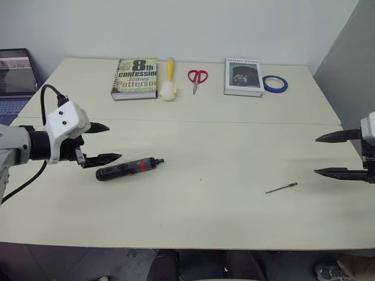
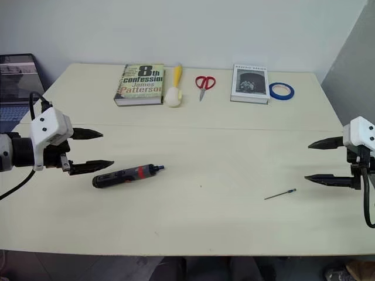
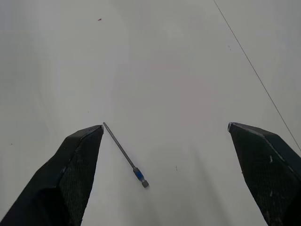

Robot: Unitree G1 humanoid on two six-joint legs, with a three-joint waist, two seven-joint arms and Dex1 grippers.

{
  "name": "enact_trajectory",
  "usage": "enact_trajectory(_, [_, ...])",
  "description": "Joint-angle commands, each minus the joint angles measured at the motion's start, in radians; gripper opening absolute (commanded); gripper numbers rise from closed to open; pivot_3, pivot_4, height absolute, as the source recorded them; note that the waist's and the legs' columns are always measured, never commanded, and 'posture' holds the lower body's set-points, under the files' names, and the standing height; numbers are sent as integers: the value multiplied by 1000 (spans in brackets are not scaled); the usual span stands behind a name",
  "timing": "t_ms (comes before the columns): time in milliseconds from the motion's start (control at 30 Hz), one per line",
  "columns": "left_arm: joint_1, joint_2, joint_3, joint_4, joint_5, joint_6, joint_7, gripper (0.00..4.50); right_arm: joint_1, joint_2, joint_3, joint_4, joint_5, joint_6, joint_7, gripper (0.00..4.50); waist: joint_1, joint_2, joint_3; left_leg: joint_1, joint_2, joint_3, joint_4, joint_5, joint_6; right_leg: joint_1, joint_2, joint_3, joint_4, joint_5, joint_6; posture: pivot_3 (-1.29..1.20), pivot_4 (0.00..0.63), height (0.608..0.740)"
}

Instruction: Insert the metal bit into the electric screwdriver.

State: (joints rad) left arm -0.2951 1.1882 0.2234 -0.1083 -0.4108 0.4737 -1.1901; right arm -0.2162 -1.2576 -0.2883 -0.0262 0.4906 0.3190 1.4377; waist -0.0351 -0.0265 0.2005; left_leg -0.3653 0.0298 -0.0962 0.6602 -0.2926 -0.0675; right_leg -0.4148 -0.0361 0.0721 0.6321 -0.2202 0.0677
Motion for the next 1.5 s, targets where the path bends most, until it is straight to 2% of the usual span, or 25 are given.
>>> enact_trajectory(33, [1,3,19,-7,-7,-10,-15,4500,-9,-6,-17,-23,-3,-2,0,4465,0,0,0,0,0,0,0,0,0,0,0,0,0,0,0,0,150,740])
enact_trajectory(267, [25,-4,19,-5,22,-68,-11,4500,22,15,-30,-32,-2,-12,2,4465,1,0,0,0,0,0,0,0,0,0,0,0,2,0,0,0,150,740])
enact_trajectory(433, [5,-24,7,26,41,-105,-5,4500,23,55,-36,-58,4,-1,-54,4465,1,0,0,1,0,0,1,0,0,0,0,0,2,0,0,0,150,740])
enact_trajectory(600, [-37,-26,-57,54,77,-130,-29,4500,102,99,-72,-194,50,64,-101,4465,3,0,0,2,0,-1,2,0,0,0,0,0,7,0,0,0,150,740])
enact_trajectory(767, [-160,-23,-206,110,133,-145,-140,4500,222,174,-89,-466,129,182,-211,4465,4,-1,0,2,0,-2,2,0,0,-1,1,-1,11,-1,0,0,150,740])
enact_trajectory(933, [-331,-75,-401,217,271,-174,-231,4500,243,224,-6,-669,165,330,-395,4465,3,-1,-1,2,0,-2,3,0,0,0,1,0,11,-2,-2,0,150,740])
enact_trajectory(1100, [-485,-168,-536,344,389,-180,-281,4500,200,264,94,-760,198,465,-545,4465,3,-4,-2,2,0,-3,4,0,0,0,2,0,12,-2,-2,0,150,740])
enact_trajectory(1267, [-607,-268,-608,503,472,-158,-292,4500,142,333,189,-802,227,540,-651,4465,3,-5,-2,1,0,-5,4,1,0,0,3,0,12,-1,-2,0,150,740])
enact_trajectory(1500, [-689,-320,-688,628,576,-218,-358,4500,80,402,271,-788,204,548,-723,4465,3,-5,-2,1,0,-7,3,0,1,0,4,0,11,-1,0,0,150,740])
